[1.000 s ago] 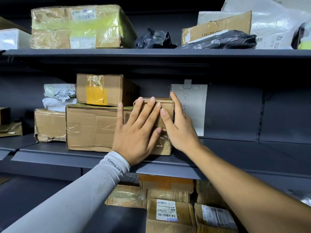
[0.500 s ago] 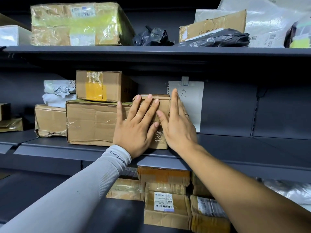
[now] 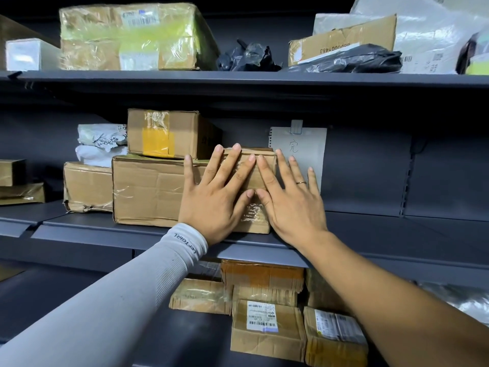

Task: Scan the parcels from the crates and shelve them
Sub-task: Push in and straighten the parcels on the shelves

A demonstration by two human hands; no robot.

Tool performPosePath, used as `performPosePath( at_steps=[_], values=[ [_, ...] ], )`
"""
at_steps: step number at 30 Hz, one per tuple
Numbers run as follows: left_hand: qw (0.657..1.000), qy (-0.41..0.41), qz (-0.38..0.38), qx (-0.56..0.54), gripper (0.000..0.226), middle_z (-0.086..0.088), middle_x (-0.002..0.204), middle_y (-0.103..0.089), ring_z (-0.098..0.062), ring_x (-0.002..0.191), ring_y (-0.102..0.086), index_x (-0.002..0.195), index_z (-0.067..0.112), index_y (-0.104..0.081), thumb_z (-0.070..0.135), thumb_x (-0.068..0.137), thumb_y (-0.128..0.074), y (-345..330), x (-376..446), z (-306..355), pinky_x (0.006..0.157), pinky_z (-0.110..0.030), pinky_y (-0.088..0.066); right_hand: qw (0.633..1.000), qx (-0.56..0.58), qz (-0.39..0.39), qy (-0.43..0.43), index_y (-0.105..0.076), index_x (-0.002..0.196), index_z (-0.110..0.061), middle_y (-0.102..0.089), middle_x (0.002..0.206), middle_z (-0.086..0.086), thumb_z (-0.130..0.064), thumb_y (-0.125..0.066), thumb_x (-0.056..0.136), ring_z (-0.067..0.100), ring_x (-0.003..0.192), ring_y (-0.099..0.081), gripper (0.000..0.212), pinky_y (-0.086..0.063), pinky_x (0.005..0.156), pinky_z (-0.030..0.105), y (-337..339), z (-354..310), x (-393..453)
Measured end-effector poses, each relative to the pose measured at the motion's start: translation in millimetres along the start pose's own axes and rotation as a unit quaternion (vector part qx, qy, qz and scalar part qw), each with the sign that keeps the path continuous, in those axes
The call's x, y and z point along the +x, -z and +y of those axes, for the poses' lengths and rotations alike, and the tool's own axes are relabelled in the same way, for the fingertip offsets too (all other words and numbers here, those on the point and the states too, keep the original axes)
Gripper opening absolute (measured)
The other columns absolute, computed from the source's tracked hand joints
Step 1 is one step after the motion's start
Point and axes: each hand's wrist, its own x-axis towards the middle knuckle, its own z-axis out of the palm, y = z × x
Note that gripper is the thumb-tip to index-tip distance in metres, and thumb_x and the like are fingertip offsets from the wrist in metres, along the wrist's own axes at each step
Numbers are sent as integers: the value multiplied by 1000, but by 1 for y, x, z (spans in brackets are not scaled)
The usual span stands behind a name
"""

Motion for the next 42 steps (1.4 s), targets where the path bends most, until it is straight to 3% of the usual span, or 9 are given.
performPosePath(
  at_steps=[3,9,13,23,29,36,42],
  values=[
    [1000,3,0,-6,62,3,174,-12,-22,161,-7,165,35,-21,57,108,-28,-8,-1,-1,121,-72,-6,1000,8,-13,-8,43,142,-47,16,173,1,-60,-6,106,27,161,3,63,-5,129,57,-1,-2,1],
    [999,11,-31,-24,63,2,175,-7,-24,161,-3,166,34,-16,56,108,-22,-8,3,3,122,-70,-8,999,9,-44,-23,31,151,-44,17,173,-1,-58,-5,106,28,161,3,59,-10,128,56,8,-6,2],
    [999,6,-46,-22,63,2,175,-8,-25,161,-5,166,34,-16,56,107,-24,5,0,2,122,-70,-6,997,10,-70,-23,33,152,-42,16,174,2,-58,-5,106,31,161,2,62,-13,128,55,18,-12,-4],
    [996,14,-83,-32,70,3,175,-3,-25,161,-3,166,37,-12,63,103,-26,36,-3,-5,124,-66,2,997,38,-55,-31,26,154,-54,10,174,8,-64,-12,106,39,160,-3,62,-19,127,57,39,-20,-13],
    [993,33,-105,-53,69,2,175,-6,-23,161,-1,166,34,-13,59,104,-27,49,-27,3,124,-66,-3,998,28,-52,-20,33,146,-57,11,174,6,-66,-11,104,37,160,1,62,-15,126,60,45,-24,-32],
    [989,41,-116,-85,68,3,175,-4,-21,161,2,167,34,-10,59,105,-27,58,-78,15,125,-65,-2,997,25,-71,-11,24,154,-55,19,172,0,-68,-11,105,32,160,9,62,-4,128,58,45,-31,-77],
    [984,39,-144,-97,70,2,174,-8,-23,161,-3,167,33,-11,58,105,-31,65,-129,25,125,-66,-5,995,17,-97,10,19,157,-55,18,171,0,-66,-12,105,31,160,9,62,-4,128,60,30,-37,-124]
  ],
)
